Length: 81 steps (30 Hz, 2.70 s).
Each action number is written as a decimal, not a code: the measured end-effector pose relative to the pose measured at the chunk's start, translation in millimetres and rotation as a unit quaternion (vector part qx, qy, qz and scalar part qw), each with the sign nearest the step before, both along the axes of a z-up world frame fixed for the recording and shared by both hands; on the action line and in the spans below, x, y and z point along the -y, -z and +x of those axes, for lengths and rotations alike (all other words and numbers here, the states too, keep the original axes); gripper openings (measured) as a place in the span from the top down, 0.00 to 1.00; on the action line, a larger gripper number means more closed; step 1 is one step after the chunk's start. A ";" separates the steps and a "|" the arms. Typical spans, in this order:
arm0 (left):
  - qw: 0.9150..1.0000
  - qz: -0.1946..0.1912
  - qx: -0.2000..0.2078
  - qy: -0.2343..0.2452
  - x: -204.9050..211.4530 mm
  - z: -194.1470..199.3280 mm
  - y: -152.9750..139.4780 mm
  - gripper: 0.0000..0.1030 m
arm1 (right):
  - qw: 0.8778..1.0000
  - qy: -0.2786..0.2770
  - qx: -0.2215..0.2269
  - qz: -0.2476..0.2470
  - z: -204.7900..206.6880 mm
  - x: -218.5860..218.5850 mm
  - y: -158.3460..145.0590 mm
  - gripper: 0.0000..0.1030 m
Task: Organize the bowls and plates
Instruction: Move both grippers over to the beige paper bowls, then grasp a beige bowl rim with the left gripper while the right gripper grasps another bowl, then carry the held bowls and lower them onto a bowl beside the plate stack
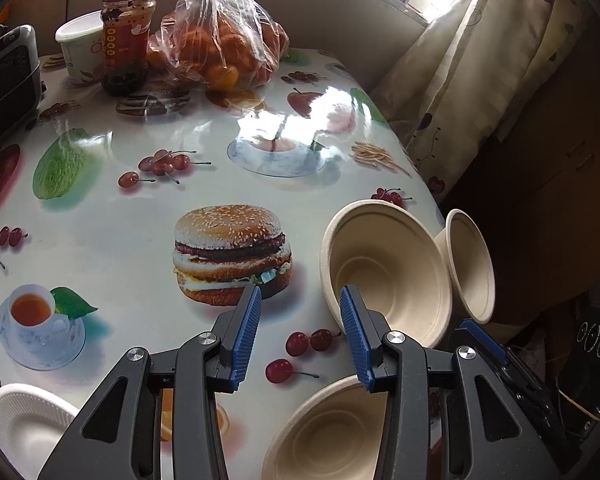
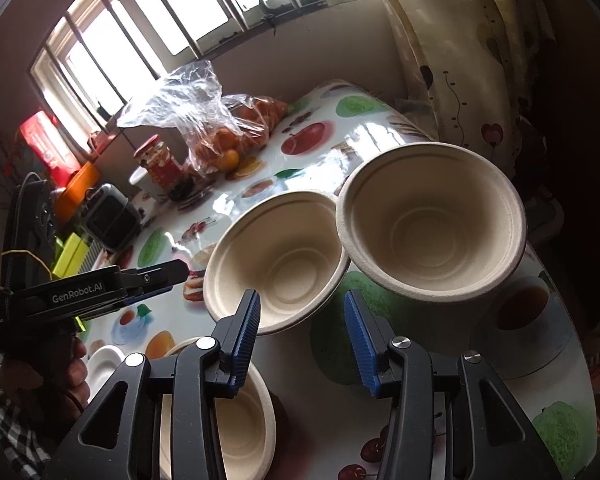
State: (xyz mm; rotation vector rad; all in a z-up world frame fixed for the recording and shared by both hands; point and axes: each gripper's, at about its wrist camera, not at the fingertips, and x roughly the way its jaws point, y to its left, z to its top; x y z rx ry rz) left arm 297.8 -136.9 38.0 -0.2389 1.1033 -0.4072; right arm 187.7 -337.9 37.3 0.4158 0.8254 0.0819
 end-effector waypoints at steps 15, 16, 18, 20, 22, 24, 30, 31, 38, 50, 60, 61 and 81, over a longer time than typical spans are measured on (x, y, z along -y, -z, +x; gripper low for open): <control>1.000 0.002 -0.010 0.003 9.2 24.8 11.5 0.66 | 1.000 0.003 -0.010 -0.003 14.2 1.9 7.5 0.70; 1.000 0.003 -0.010 0.004 9.8 25.7 12.0 0.67 | 1.000 0.005 -0.010 -0.002 14.2 2.4 7.5 0.71; 1.000 0.003 -0.012 0.005 10.7 27.1 13.1 0.69 | 1.000 0.006 -0.010 -0.001 15.1 3.3 7.6 0.71; 1.000 0.002 -0.011 0.006 11.3 28.0 13.5 0.70 | 1.000 0.007 -0.011 -0.003 15.8 4.0 8.2 0.74; 1.000 -0.002 -0.012 0.009 11.7 28.9 13.3 0.74 | 1.000 0.008 -0.012 -0.002 16.4 4.4 8.6 0.76; 1.000 -0.003 -0.012 0.009 12.3 29.3 13.4 0.77 | 1.000 0.008 -0.013 0.000 17.0 4.7 9.2 0.76; 1.000 -0.005 -0.013 0.010 13.1 31.9 14.7 0.84 | 1.000 0.009 -0.013 0.005 17.5 5.3 10.2 0.78; 1.000 -0.006 -0.012 0.012 13.4 32.1 14.5 0.85 | 1.000 0.009 -0.013 0.005 17.6 5.3 10.3 0.78; 1.000 -0.014 -0.018 0.020 19.3 32.9 17.2 0.85 | 1.000 0.011 -0.017 0.007 17.9 7.2 12.4 0.81; 1.000 -0.016 -0.014 0.022 19.4 31.5 15.8 0.90 | 1.000 0.013 -0.019 0.010 17.8 8.0 14.0 0.83; 1.000 -0.020 -0.013 0.014 12.2 27.8 11.5 0.90 | 1.000 0.011 -0.018 0.015 19.0 5.9 14.9 0.83; 1.000 -0.021 -0.013 0.013 11.1 27.3 11.3 0.90 | 1.000 0.011 -0.018 0.015 19.6 4.8 14.4 0.83; 1.000 -0.029 0.005 -0.002 -6.7 15.3 -6.9 0.90 | 1.000 -0.004 -0.003 0.019 17.1 -8.7 1.1 0.83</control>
